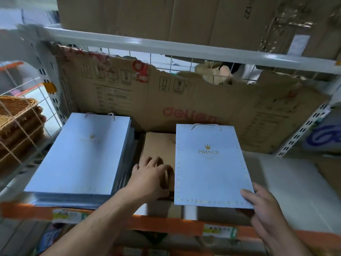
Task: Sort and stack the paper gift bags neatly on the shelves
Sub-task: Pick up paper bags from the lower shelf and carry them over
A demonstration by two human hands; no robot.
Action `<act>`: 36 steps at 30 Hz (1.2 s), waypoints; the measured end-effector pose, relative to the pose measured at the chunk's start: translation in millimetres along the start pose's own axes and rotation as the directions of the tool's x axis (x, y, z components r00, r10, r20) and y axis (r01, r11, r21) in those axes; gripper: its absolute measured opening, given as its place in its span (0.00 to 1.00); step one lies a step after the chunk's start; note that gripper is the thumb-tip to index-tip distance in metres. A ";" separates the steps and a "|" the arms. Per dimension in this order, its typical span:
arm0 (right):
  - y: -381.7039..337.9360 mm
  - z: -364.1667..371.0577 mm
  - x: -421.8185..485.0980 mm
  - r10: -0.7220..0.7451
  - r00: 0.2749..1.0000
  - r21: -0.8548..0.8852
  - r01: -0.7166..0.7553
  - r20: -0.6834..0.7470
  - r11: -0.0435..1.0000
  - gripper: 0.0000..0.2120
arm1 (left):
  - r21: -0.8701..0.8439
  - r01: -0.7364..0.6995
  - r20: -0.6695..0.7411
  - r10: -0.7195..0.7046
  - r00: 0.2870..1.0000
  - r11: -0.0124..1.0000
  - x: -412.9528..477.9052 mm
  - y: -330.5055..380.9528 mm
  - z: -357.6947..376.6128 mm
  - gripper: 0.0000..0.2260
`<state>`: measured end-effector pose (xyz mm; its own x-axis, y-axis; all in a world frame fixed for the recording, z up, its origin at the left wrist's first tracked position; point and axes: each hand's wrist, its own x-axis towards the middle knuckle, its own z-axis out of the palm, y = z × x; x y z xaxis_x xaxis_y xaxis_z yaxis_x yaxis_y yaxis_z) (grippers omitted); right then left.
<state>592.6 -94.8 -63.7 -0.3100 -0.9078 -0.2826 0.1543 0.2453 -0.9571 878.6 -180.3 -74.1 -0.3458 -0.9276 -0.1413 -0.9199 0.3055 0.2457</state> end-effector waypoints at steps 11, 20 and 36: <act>-6.6 6.1 -15.7 0.021 0.999 0.003 -0.021 0.031 1.000 0.11 | -0.002 0.033 -0.098 -0.033 0.995 0.999 -19.6 13.1 -10.9 0.25; -7.4 40.7 -22.4 0.021 0.988 0.071 -0.032 0.155 0.997 0.11 | -0.073 0.177 -0.336 -0.192 0.922 0.981 -94.2 -8.3 -16.7 0.30; 13.0 220.6 -69.0 -0.056 0.980 0.017 0.054 0.192 0.998 0.09 | -0.124 0.303 -0.352 -0.327 0.877 0.945 -179.6 -157.4 -58.2 0.35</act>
<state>822.9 -104.1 -42.5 -0.1320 -0.9686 -0.2106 0.1533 0.1899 -0.9698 1096.3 -74.3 -31.6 0.0626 -0.9890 0.1338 -0.9512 -0.0185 0.3081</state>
